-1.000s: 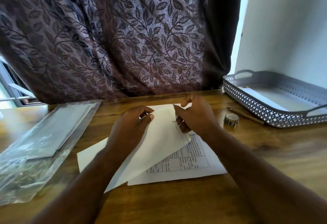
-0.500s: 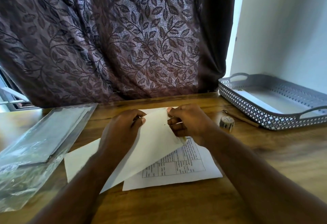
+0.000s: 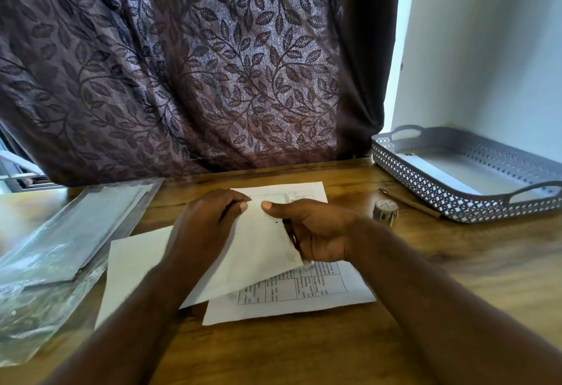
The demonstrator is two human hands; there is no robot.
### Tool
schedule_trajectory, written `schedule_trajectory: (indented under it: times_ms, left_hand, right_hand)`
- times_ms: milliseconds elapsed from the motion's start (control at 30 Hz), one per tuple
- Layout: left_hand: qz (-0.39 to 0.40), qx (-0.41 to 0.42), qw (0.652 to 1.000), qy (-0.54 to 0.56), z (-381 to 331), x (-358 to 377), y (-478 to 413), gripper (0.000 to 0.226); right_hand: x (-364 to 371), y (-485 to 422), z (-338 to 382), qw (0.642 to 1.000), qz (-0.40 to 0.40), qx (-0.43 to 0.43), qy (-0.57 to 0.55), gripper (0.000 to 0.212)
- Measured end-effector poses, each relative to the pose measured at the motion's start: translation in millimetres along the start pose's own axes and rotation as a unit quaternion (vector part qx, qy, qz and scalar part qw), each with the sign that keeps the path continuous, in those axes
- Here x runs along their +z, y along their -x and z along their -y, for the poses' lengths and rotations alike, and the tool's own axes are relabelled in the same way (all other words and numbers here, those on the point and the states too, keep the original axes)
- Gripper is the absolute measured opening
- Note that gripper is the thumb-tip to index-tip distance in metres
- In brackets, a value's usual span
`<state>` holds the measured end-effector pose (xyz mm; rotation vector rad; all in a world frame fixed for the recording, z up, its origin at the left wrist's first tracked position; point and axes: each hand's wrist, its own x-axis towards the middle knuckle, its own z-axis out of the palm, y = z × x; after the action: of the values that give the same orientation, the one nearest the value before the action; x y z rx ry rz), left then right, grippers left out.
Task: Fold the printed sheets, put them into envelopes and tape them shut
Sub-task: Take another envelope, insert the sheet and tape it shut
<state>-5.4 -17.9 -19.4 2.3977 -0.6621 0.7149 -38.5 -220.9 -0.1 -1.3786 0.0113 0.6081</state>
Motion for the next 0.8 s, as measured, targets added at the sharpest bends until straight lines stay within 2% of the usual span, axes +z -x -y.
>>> schedule_trajectory:
  times_ms: [133,267,367,500,600,700,800]
  left_hand:
    - [0.006,0.041,0.999,-0.009,5.3,3.1,-0.8,0.015]
    - [-0.005,0.04,0.999,-0.002,8.7,3.0,-1.9,0.021]
    - [0.019,0.031,0.999,0.002,6.4,1.4,-1.1,0.046]
    - [0.089,0.093,0.986,-0.103,9.4,-5.3,1.9,0.089]
    - [0.122,0.142,0.973,-0.137,8.8,-6.9,1.0,0.12]
    - [0.12,0.157,0.96,-0.199,4.9,0.0,2.6,0.13]
    - [0.072,0.179,0.952,-0.238,3.3,1.7,4.4,0.126]
  right_hand:
    - [1.9,-2.0,-2.1,1.0,0.012,-0.004,0.015,0.033]
    - [2.7,-5.3,-2.4,1.0,0.011,-0.021,0.009,0.038]
    - [-0.6,-5.5,-0.1,0.999,0.014,-0.042,-0.013,0.036]
    - [-8.6,-4.4,4.9,0.996,-0.016,-0.079,-0.037,0.031]
    - [-12.0,-6.5,6.8,0.991,-0.061,-0.108,-0.043,0.03]
    - [-12.3,-9.5,6.6,0.988,-0.083,-0.12,-0.055,0.03]
    - [-10.9,-7.0,8.5,0.987,-0.061,-0.126,-0.073,0.031]
